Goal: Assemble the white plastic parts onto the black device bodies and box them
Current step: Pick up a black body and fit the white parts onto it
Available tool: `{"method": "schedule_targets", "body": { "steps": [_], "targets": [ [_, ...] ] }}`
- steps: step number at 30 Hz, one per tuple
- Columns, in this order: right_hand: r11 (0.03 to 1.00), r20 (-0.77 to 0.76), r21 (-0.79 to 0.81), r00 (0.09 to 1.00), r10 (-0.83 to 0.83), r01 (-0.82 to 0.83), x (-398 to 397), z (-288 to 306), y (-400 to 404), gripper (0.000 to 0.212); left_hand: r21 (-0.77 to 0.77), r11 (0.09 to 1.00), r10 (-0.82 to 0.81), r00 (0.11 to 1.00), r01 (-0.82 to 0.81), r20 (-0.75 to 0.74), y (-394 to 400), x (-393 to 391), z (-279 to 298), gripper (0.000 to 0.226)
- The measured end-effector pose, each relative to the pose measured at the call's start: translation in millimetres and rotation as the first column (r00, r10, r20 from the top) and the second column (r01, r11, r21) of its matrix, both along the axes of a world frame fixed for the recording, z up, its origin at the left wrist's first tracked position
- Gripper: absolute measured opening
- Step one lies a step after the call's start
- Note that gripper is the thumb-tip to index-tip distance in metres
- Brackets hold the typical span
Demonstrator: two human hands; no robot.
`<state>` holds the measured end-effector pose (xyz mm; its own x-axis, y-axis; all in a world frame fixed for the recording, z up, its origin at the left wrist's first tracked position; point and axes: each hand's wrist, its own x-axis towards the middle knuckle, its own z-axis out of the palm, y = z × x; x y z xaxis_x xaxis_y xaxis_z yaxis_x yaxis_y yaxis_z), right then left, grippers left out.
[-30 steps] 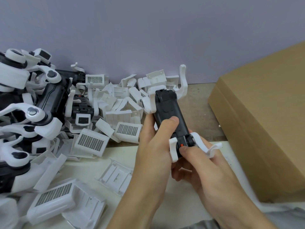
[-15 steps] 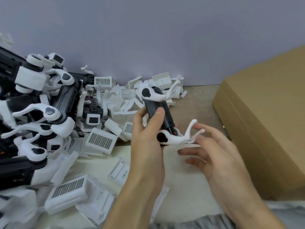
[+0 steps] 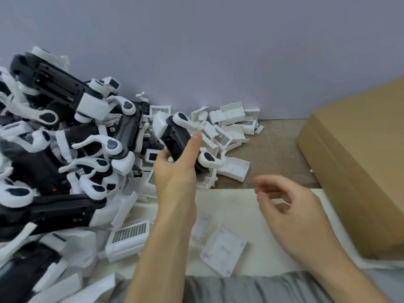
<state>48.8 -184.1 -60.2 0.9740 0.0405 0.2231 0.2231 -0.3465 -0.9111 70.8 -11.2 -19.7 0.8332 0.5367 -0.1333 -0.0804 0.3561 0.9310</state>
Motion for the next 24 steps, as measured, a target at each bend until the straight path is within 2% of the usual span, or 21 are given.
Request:
{"method": "schedule_targets", "body": {
  "steps": [6, 9, 11, 13, 15, 17, 20, 24],
  "targets": [
    [0.931, 0.14, -0.356, 0.99, -0.029, 0.077, 13.8, 7.8, 4.4, 0.035, 0.023, 0.996, -0.086, 0.994, 0.087, -0.062, -7.2, 1.4, -2.9, 0.027],
    [0.807, 0.025, -0.59, 1.0, -0.012, 0.024, 31.7, 15.4, 14.3, 0.065, 0.042, 0.992, -0.119, 0.99, 0.122, -0.076, -13.1, 1.8, -3.2, 0.036],
    [0.753, -0.044, -0.657, 0.999, 0.017, -0.042, 42.5, 19.0, 24.4, 0.059, 0.055, 0.99, -0.123, 0.989, 0.128, -0.076, -16.2, 1.7, -3.6, 0.041],
    [0.78, -0.067, -0.62, 0.996, 0.062, -0.09, 50.1, 19.4, 31.1, 0.039, 0.059, 0.99, -0.124, 0.99, 0.128, -0.066, -17.7, 2.2, -3.5, 0.041],
    [0.783, -0.043, -0.615, 0.995, 0.088, -0.096, 54.7, 16.6, 32.9, 0.029, 0.055, 0.991, -0.118, 0.991, 0.121, -0.057, -17.8, 2.3, -2.7, 0.04],
    [0.778, 0.006, -0.625, 0.997, 0.082, -0.061, 55.9, 15.8, 30.5, 0.032, 0.076, 0.991, -0.108, 0.993, 0.112, -0.049, -17.7, 2.0, -2.5, 0.04],
    [0.859, 0.046, -0.51, 0.996, 0.071, -0.038, 52.7, 21.2, 18.4, 0.046, 0.105, 0.99, -0.095, 0.995, 0.098, -0.033, -18.4, 1.5, -2.7, 0.038],
    [0.93, 0.02, -0.367, 1.0, -0.021, 0.027, 36.7, 26.3, -15.3, 0.047, 0.09, 0.987, -0.129, 0.991, 0.131, -0.027, -21.6, 1.4, -2.6, 0.025]
  ]
}}
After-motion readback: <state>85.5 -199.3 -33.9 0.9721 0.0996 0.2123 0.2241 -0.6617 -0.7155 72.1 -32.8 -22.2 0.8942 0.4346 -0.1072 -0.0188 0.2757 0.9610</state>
